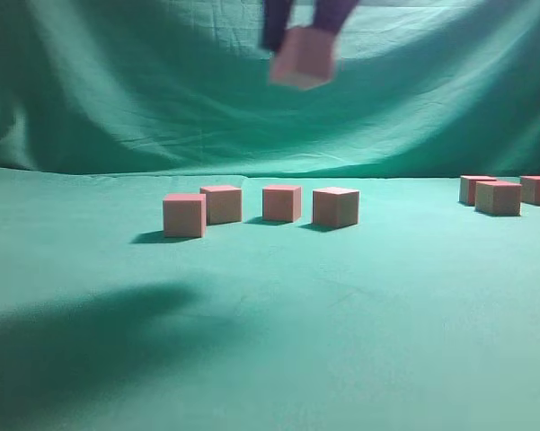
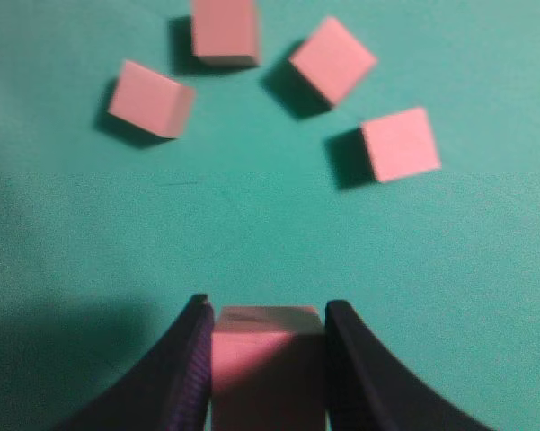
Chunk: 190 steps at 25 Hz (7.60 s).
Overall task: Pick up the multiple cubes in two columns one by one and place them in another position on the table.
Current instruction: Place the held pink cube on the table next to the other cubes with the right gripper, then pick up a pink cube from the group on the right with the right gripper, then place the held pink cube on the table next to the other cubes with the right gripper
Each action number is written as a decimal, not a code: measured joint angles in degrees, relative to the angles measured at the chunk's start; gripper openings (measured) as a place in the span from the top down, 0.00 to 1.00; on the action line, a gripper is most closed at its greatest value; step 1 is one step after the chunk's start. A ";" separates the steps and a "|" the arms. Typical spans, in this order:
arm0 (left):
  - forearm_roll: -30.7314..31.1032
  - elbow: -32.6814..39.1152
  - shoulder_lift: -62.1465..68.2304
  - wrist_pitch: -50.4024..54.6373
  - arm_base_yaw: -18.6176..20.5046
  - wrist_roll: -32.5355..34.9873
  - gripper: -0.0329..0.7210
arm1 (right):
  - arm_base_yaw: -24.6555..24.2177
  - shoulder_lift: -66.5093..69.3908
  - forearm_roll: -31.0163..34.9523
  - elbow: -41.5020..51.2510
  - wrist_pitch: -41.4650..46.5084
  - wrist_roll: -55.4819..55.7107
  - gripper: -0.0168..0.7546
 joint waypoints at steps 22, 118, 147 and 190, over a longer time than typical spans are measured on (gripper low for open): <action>0.00 0.00 0.00 0.00 0.00 0.00 0.96 | 10.82 14.86 -11.07 0.00 -17.12 4.32 0.64; 0.00 0.00 0.00 0.00 0.00 0.00 0.96 | -40.79 -2.16 -10.13 23.02 -22.76 2.74 0.25; 0.00 0.00 0.00 0.00 0.00 0.00 0.96 | -40.42 4.18 -10.45 22.77 -28.93 -0.25 0.64; 0.00 0.00 0.00 0.00 0.00 0.00 0.96 | 6.84 1.18 -2.19 15.47 -15.42 -18.27 0.64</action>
